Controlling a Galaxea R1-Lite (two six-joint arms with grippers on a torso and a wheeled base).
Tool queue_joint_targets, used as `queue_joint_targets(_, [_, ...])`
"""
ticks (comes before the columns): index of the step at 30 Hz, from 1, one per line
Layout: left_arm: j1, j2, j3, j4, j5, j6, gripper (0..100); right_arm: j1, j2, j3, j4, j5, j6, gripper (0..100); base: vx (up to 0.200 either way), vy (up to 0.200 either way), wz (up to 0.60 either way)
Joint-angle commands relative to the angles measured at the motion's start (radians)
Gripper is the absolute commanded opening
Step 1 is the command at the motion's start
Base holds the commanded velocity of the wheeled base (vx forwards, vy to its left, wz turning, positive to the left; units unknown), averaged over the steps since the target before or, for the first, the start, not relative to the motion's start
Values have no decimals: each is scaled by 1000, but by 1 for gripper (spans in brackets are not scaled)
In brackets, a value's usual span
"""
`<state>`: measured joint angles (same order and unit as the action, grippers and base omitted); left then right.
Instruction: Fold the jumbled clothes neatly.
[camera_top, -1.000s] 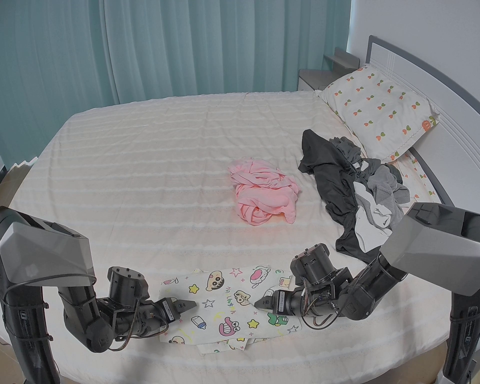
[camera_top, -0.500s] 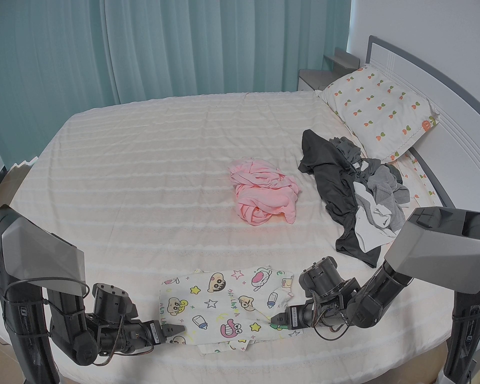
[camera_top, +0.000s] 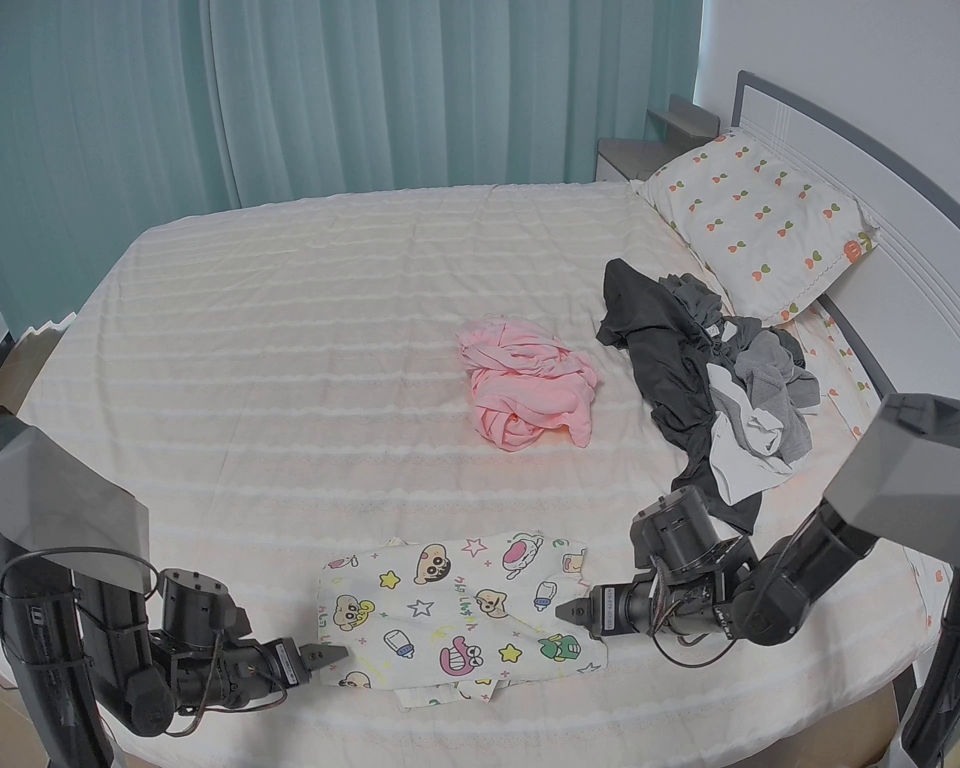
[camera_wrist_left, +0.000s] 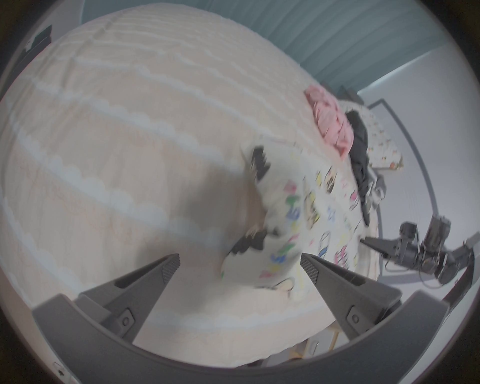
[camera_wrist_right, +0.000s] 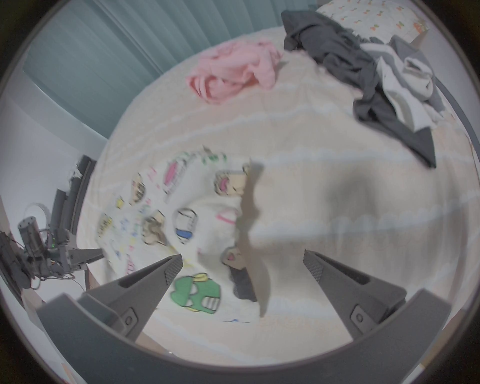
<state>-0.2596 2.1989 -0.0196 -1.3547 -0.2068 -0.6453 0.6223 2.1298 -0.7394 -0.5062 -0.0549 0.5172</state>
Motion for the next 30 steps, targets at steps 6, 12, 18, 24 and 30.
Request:
queue_joint_targets(6, [68, -568, 12, -29, 10, -93, 100, -21, -508, 149, -54, -194, 35, 100, 0, 0, 0])
queue_joint_targets(12, [66, -940, 13, 209, 12, -11, 100, -18, -895, 268, 43, -396, -45, 100, 0, 0, 0])
queue_joint_targets(18, [66, -1369, 0, 652, 98, 179, 100, -136, -1219, 362, 189, -500, -135, 100, 0, 0, 0])
queue_joint_targets(24, [74, -1800, -165, 1229, 193, 204, 100, -265, -1420, 388, 290, -519, -218, 100, 0, 0, 0])
queue_joint_targets(30, [99, -2035, -336, 1591, 218, 223, 100, -343, -1584, 509, 288, -530, -330, 100, 0, 0, 0])
